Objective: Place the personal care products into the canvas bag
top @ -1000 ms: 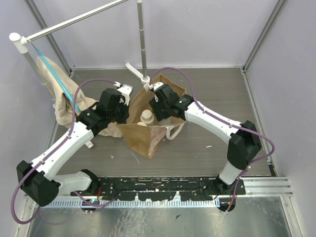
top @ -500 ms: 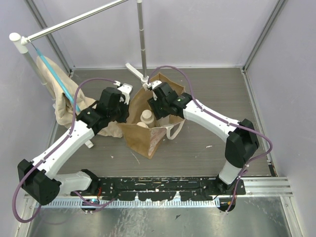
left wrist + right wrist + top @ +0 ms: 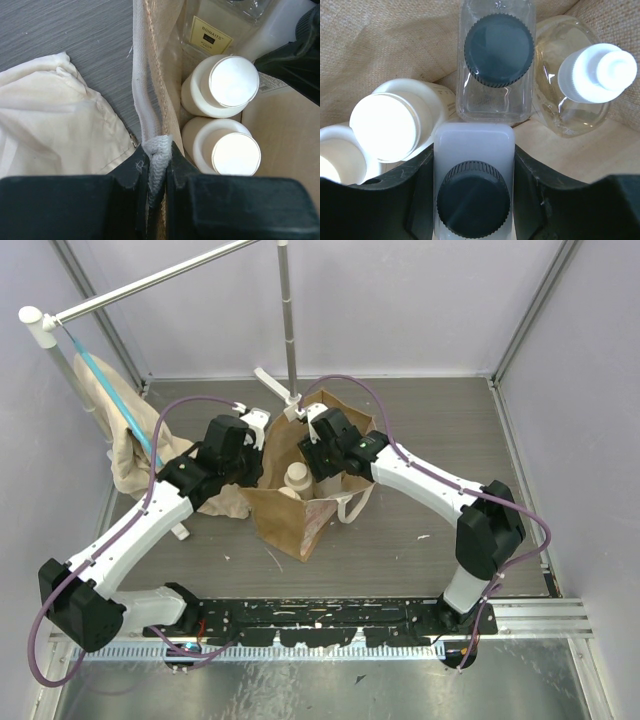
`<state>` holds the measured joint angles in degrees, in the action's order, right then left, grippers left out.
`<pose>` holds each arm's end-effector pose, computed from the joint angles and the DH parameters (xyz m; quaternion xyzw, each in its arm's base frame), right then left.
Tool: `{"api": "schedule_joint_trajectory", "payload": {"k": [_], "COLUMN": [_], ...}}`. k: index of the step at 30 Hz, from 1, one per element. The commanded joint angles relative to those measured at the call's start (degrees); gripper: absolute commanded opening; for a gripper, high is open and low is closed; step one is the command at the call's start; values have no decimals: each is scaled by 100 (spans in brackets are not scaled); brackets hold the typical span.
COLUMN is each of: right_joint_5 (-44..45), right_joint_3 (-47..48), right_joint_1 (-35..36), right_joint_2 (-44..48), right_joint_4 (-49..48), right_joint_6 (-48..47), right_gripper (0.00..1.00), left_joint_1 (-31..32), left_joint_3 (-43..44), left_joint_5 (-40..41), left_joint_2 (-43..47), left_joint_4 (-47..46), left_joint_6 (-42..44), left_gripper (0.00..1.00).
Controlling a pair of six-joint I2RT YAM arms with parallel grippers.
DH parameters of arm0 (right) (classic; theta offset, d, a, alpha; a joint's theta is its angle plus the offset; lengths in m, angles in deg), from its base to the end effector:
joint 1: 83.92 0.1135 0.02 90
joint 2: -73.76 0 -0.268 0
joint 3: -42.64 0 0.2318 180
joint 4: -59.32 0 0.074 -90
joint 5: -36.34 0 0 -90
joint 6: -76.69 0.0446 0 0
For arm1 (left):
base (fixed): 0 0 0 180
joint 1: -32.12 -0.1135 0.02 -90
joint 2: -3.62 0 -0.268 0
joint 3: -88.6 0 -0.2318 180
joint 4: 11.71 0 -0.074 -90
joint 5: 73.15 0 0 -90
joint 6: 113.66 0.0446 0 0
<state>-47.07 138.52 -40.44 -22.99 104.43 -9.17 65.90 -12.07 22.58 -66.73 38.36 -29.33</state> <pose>0.2687 0.2478 0.2910 -0.2913 0.8788 0.1023 0.3638 0.2087 -0.1342 0.3243 0.2007 0.8870 -0.0967 0.4046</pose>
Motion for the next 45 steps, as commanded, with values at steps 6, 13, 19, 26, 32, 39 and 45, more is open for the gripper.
{"api": "schedule_joint_trajectory", "payload": {"k": [6, 13, 19, 26, 32, 39, 45], "right_joint_5": [-316, -480, -581, -354, -20, 182, 463], "right_joint_3": [-205, -522, -684, -128, 860, 1954, 2708], "right_joint_1": [12, 9, 10, 8, 10, 9, 6], "right_joint_2": [252, 206, 247, 294, 306, 183, 85], "right_joint_4": [-1528, -1424, -1095, -12, 829, 1468, 1745], "right_joint_6": [-35, 38, 146, 60, -47, -107, -219], "right_gripper": [1, 1, 8, 59, 87, 92, 94], "left_joint_1": [-12, -17, -12, -12, -13, -14, -12], "left_joint_3": [125, 151, 160, 221, 344, 542, 958], "left_joint_5": [-207, -239, -242, -252, -261, -40, 70], "left_joint_2": [-93, -82, -58, -15, 9, 111, 253], "left_joint_4": [-36, -17, 23, 105, 149, 119, 100], "left_joint_6": [-100, -110, -114, -93, -80, -88, -197], "left_gripper": [14, 16, 19, 32, 71, 98, 98]}}
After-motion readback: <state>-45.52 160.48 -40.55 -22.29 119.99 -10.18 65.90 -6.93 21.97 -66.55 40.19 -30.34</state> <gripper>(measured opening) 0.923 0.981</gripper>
